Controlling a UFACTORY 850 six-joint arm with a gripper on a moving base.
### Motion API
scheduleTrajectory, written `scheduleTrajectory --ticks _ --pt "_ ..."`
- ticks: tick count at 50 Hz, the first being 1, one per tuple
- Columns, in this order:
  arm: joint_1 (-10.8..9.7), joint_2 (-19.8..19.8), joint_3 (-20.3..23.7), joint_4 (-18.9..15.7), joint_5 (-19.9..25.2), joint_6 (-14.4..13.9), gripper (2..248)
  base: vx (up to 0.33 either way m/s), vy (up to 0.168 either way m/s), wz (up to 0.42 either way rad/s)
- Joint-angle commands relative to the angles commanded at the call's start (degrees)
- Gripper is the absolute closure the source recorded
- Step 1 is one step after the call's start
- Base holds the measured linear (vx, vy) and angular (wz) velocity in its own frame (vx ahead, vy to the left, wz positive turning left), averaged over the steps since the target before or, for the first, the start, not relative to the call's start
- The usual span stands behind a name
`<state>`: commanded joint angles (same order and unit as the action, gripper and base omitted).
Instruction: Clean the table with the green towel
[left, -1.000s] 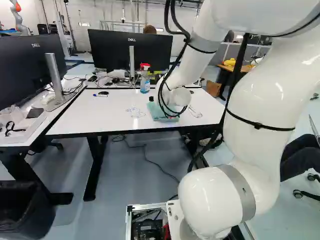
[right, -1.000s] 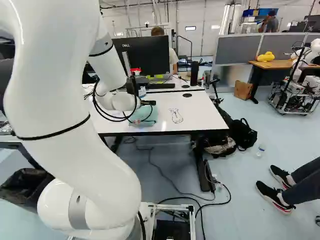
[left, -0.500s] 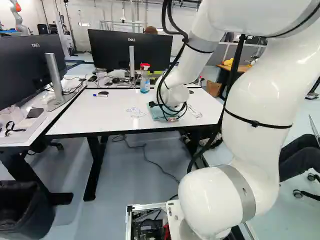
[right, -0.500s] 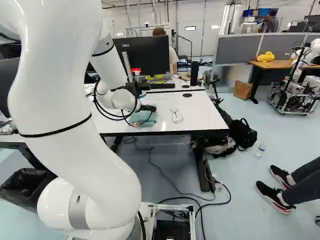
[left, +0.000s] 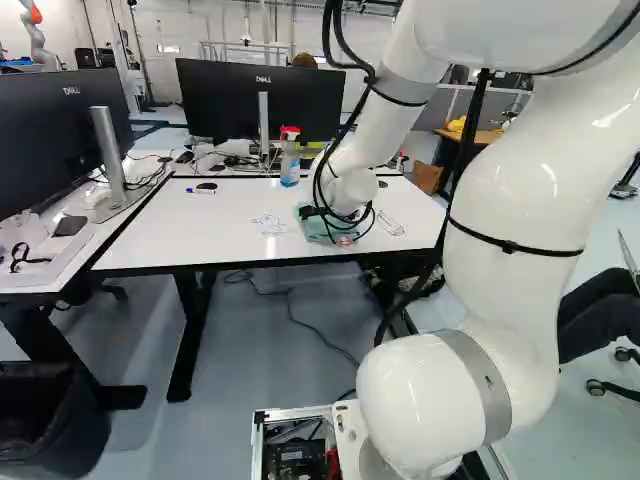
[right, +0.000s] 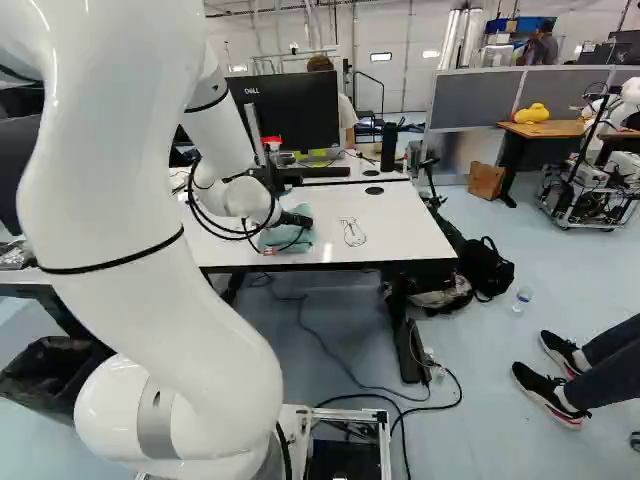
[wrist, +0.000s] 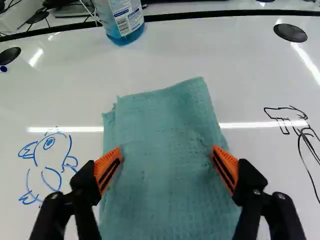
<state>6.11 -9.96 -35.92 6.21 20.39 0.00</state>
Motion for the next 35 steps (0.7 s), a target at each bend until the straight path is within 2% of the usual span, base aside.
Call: scheduleTrajectory --ticks 2,3,8,9,13,14,18,19,23,24,29,30,34,35 --pt "0.0 0.0 0.0 0.0 0.0 0.0 10 0.000 0.000 0.000" --pt "0.0 0.0 0.0 0.0 0.0 0.0 46 0.000 0.000 0.000" --pt "0.0 0.0 0.0 0.0 0.0 0.0 46 0.000 0.000 0.000" --pt "0.0 0.0 0.0 0.0 0.0 0.0 75 0.000 0.000 0.000" --pt "0.0 0.0 0.0 0.0 0.0 0.0 75 0.000 0.000 0.000" --pt "0.0 0.0 0.0 0.0 0.0 0.0 102 0.000 0.000 0.000" --pt "0.0 0.0 0.0 0.0 0.0 0.0 102 0.000 0.000 0.000" --pt "0.0 0.0 0.0 0.0 0.0 0.0 131 0.000 0.000 0.000" --pt "0.0 0.0 0.0 0.0 0.0 0.0 131 0.000 0.000 0.000" --pt "0.0 0.0 0.0 0.0 0.0 0.0 161 0.000 0.000 0.000" --pt "0.0 0.0 0.0 0.0 0.0 0.0 161 0.000 0.000 0.000" --pt "0.0 0.0 0.0 0.0 0.0 0.0 191 0.000 0.000 0.000" --pt "0.0 0.0 0.0 0.0 0.0 0.0 191 0.000 0.000 0.000" --pt "0.0 0.0 0.0 0.0 0.0 0.0 200 0.000 0.000 0.000"
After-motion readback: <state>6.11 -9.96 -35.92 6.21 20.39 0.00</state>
